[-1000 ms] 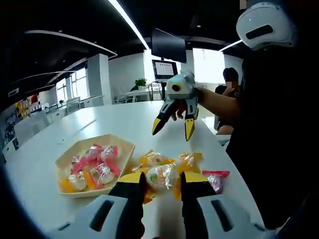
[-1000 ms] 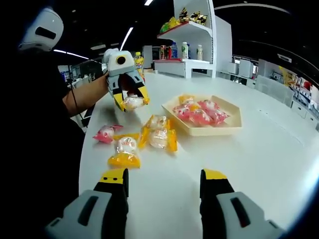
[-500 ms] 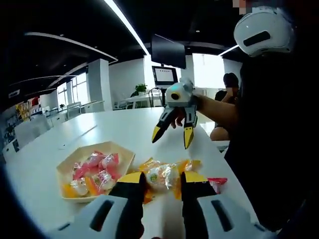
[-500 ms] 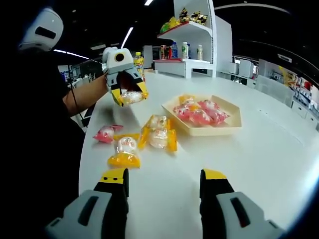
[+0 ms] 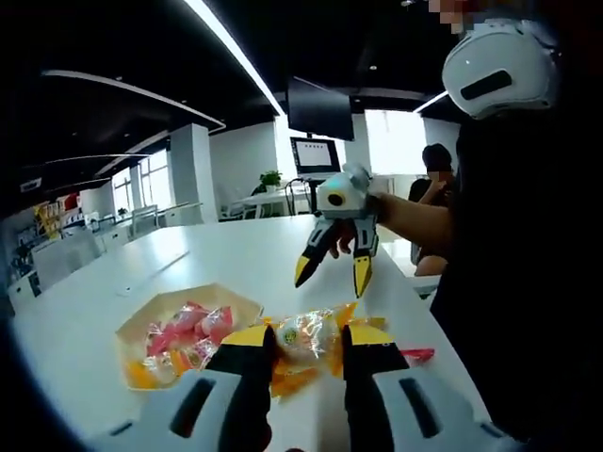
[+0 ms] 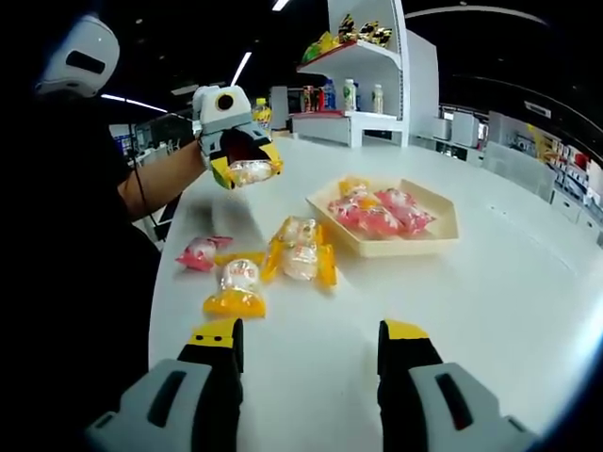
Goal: Pick up the marshmallows scattered on the table and place them into the bowl on the table
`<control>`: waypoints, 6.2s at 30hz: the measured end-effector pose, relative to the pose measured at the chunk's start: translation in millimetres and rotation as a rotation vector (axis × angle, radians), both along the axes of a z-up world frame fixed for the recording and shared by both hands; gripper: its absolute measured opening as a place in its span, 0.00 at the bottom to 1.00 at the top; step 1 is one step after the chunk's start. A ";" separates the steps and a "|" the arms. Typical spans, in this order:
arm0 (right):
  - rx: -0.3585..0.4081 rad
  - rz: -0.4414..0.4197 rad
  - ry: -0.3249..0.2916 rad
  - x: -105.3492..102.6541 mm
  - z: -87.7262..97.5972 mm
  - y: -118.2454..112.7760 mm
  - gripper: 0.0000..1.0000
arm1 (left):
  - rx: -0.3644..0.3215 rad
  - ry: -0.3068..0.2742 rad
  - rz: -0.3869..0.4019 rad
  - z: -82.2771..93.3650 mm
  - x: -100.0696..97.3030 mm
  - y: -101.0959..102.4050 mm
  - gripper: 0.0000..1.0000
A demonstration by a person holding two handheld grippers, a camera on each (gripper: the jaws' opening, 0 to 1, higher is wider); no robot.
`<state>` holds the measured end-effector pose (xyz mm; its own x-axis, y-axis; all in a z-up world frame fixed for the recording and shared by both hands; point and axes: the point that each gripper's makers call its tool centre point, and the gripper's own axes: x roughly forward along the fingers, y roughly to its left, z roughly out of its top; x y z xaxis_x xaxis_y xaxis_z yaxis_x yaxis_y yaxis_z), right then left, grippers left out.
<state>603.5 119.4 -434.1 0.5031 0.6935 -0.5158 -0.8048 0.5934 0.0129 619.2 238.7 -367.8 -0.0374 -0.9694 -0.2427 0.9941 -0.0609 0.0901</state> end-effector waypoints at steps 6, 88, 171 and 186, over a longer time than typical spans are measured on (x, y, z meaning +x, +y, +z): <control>-0.002 -0.003 -0.003 0.3 0.1 -0.9 0.56 | -0.020 -0.005 0.020 5.4 6.1 -0.8 0.29; 0.011 0.001 -0.027 -0.6 7.5 -1.1 0.55 | -0.139 -0.029 0.516 23.2 137.4 -21.8 0.29; 0.016 0.002 -0.030 -2.7 7.6 4.5 0.54 | 0.062 -0.024 -0.065 -4.3 -8.1 -19.4 0.74; 0.012 0.002 -0.035 -2.7 10.3 2.3 0.54 | 0.149 -0.034 -0.236 -19.7 -47.5 -1.7 0.65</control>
